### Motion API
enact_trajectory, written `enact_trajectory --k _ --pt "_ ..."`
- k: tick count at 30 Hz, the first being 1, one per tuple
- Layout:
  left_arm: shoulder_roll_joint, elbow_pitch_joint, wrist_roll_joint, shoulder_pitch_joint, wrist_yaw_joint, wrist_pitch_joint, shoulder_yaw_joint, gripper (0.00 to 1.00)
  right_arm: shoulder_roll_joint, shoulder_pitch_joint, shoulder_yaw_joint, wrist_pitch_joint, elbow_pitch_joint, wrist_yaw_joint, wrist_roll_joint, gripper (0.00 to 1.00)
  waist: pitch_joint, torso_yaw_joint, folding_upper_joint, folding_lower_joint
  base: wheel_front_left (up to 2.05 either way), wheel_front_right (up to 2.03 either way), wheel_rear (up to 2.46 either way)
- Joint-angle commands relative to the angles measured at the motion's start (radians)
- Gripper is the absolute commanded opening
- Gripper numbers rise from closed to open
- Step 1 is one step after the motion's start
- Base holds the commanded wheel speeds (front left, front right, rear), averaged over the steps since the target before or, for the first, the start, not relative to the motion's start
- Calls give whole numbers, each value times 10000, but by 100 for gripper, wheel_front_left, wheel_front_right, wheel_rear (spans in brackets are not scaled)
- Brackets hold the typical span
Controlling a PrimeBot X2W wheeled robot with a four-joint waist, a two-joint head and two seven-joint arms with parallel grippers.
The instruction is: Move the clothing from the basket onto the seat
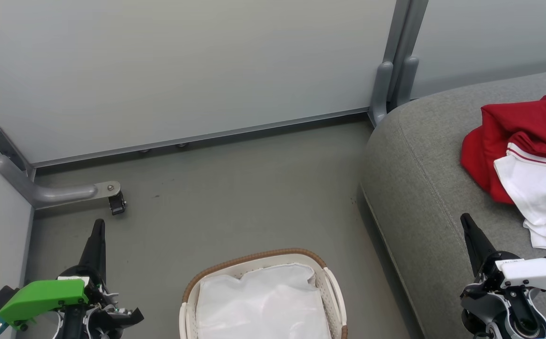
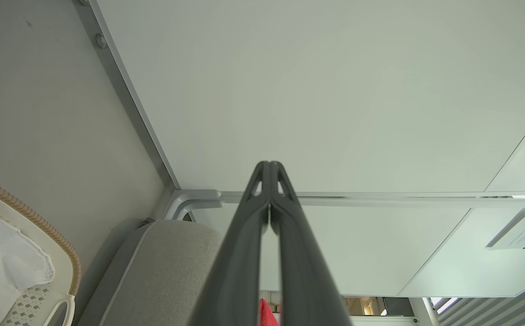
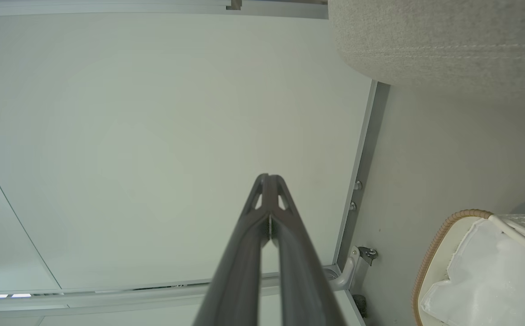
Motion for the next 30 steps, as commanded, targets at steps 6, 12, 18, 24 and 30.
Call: enact_trajectory --k 6,12,18,24,30 --pt "66 -19 -33 -122 -64 42 25 0 -40 -77 -20 33 -34 0 38 0 0 0 0 0 0 0 0" --pt "66 -20 -33 -122 -64 42 25 0 -40 -77 -19 33 -34 0 39 0 0 0 0 0 0 0 0" --pt "66 -20 -33 -122 -64 42 25 0 -40 -76 -19 33 -34 0 39 0 0 0 0 0 0 0 0" --pt "66 -21 -33 -122 -65 42 25 0 -41 -76 -18 32 -34 0 39 0 0 0 0 0 0 0 0" --pt "66 -19 -34 -122 -63 42 25 0 -41 -76 -18 32 -34 0 40 0 0 0 0 0 0 0 0"
